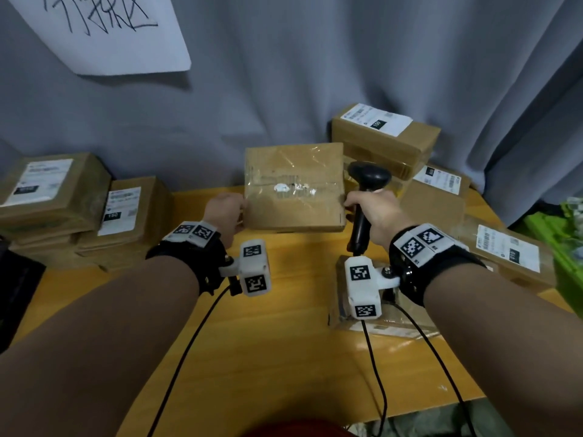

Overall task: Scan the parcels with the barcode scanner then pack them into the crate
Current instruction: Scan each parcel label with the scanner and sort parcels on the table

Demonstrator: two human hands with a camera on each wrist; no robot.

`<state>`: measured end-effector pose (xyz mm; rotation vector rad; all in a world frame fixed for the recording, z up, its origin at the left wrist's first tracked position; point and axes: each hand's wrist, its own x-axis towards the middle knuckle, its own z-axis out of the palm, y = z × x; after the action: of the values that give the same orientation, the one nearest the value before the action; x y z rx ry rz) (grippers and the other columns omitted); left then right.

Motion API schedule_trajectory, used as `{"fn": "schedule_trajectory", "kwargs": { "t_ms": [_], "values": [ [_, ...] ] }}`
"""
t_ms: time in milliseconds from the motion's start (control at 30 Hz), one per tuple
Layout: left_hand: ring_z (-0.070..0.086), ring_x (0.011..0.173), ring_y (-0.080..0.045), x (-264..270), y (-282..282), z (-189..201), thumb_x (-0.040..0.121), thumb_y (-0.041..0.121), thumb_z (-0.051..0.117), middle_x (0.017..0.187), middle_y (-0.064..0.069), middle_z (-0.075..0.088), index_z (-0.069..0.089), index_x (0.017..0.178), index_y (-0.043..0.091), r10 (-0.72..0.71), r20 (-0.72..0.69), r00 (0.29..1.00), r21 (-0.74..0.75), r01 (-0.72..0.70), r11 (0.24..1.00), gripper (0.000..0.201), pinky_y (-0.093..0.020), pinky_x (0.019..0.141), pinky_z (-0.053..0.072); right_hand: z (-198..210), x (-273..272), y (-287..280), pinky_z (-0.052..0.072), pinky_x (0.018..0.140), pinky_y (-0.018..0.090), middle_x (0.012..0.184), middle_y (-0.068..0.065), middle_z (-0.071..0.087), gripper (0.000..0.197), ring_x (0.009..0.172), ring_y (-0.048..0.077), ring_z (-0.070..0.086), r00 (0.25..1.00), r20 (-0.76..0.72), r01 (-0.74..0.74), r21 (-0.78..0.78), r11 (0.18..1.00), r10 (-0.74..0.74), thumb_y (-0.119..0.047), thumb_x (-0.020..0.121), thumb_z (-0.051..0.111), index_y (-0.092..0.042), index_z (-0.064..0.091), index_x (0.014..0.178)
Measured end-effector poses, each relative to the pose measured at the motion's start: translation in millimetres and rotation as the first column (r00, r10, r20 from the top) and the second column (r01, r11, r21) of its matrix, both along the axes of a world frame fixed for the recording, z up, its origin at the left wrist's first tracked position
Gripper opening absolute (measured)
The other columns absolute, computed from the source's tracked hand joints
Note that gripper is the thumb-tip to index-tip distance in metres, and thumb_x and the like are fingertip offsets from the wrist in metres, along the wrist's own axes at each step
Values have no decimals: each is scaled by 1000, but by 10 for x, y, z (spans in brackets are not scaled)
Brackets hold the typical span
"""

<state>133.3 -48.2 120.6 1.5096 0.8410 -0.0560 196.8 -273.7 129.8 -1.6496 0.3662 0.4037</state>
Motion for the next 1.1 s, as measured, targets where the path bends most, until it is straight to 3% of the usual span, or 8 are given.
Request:
{"fn": "schedule_trajectory", "kwargs": {
  "t_ms": [133,233,400,500,567,733,867,1100],
  "values": [
    [56,112,-31,20,51,53,86,69,42,119,-5,60,54,127,9,94,11,996,-85,-92,992,73,-44,103,43,-57,-61,29,50,95,47,109,9,69,52,102,28,66,997,-5,77,166,983,-77,-32,73,81,-14,60,117],
    [48,127,-30,42,105,11,63,95,24,142,-6,50,42,143,22,29,-3,1000,-121,-29,992,109,-52,107,37,-57,-69,22,46,93,40,101,0,69,42,97,19,64,995,42,78,165,983,-86,-43,77,77,-19,63,108],
    [44,130,-35,27,71,63,85,78,11,142,-14,47,42,141,24,30,37,999,-253,-20,967,83,-53,104,36,-47,-49,-89,50,97,44,94,3,72,40,92,22,69,999,23,37,239,970,-44,-49,78,74,-18,67,102],
    [59,78,-20,96,149,43,88,75,12,76,-1,64,58,85,17,53,66,996,-205,-39,978,75,-37,72,47,-93,-66,-113,53,94,45,96,7,75,50,93,27,72,997,-13,75,261,962,-74,-52,72,78,-14,70,103],
    [57,65,-18,117,127,82,85,78,30,68,0,62,55,71,18,-77,39,996,-128,81,988,66,-31,65,44,-121,-100,-83,56,87,43,96,5,76,54,90,25,73,995,-26,104,283,953,-101,-51,70,80,-14,68,108],
    [64,105,-27,103,158,15,70,70,65,115,-7,68,58,114,24,-205,28,978,-12,206,979,65,-46,94,50,-165,-164,-25,57,80,39,88,5,77,34,87,24,73,995,-28,101,277,956,-97,-35,74,81,-13,68,96],
    [58,103,-26,56,126,-16,87,50,52,111,-1,64,54,111,35,-229,50,972,35,227,973,28,-45,95,45,-158,-156,-39,58,78,37,91,6,77,37,86,22,73,997,-15,79,259,963,-78,-30,75,81,-12,68,105],
    [69,92,-17,1,186,12,89,38,64,103,-1,71,50,127,19,-299,147,943,150,277,949,45,-38,86,55,-116,-227,65,59,74,48,90,19,71,18,76,33,70,972,-187,-126,100,987,143,-7,83,69,-2,66,99]
  ]
}}
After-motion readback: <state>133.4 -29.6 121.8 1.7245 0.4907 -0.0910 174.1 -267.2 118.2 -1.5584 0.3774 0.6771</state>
